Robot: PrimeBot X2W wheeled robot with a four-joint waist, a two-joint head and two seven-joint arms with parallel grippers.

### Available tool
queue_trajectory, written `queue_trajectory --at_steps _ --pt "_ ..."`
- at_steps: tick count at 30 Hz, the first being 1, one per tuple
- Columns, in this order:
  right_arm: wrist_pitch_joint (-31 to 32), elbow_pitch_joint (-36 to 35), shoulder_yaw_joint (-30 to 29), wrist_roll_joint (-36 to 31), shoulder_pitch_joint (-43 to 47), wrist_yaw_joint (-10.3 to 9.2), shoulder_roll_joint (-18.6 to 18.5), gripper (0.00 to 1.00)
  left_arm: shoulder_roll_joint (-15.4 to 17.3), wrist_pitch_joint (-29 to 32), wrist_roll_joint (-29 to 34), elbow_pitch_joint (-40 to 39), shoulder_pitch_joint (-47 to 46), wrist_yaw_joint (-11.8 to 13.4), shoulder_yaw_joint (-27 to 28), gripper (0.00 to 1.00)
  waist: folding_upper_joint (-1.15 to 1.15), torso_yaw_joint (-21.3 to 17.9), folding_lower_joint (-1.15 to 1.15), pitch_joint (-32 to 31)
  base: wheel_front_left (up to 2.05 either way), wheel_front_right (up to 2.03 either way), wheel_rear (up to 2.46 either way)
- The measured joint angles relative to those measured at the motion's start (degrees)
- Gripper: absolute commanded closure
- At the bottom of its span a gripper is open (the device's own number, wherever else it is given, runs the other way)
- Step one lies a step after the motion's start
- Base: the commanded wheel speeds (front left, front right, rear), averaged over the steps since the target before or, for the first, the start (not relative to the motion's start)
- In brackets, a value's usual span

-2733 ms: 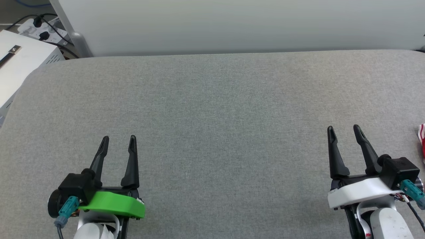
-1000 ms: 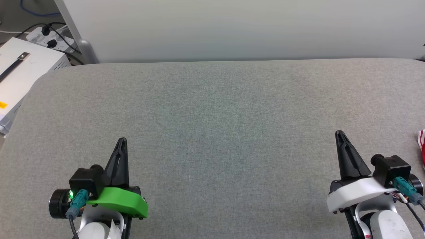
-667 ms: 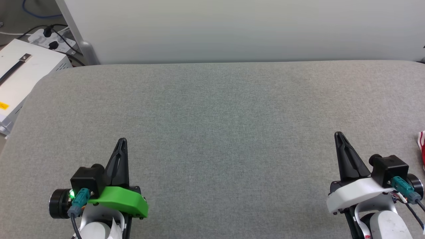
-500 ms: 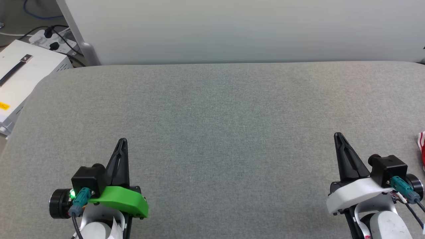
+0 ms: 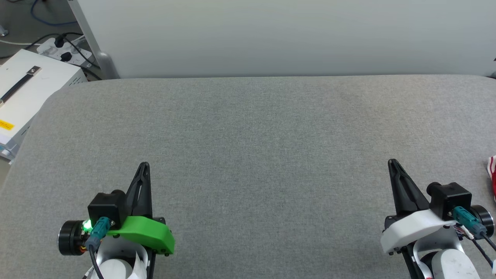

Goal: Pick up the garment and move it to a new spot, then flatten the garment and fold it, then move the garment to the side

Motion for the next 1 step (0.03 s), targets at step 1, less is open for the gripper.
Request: queue_trajectory --at_steps 1 --pt "0.08 -0.03 0.0 -0.01 0.03 0.0 0.0 1.0 -0.04 0.24 0.12 -0.03 0.01 0.03 0.01 1.0 0.0 0.02 0.0 -0.05 0.0 0.0 0.0"
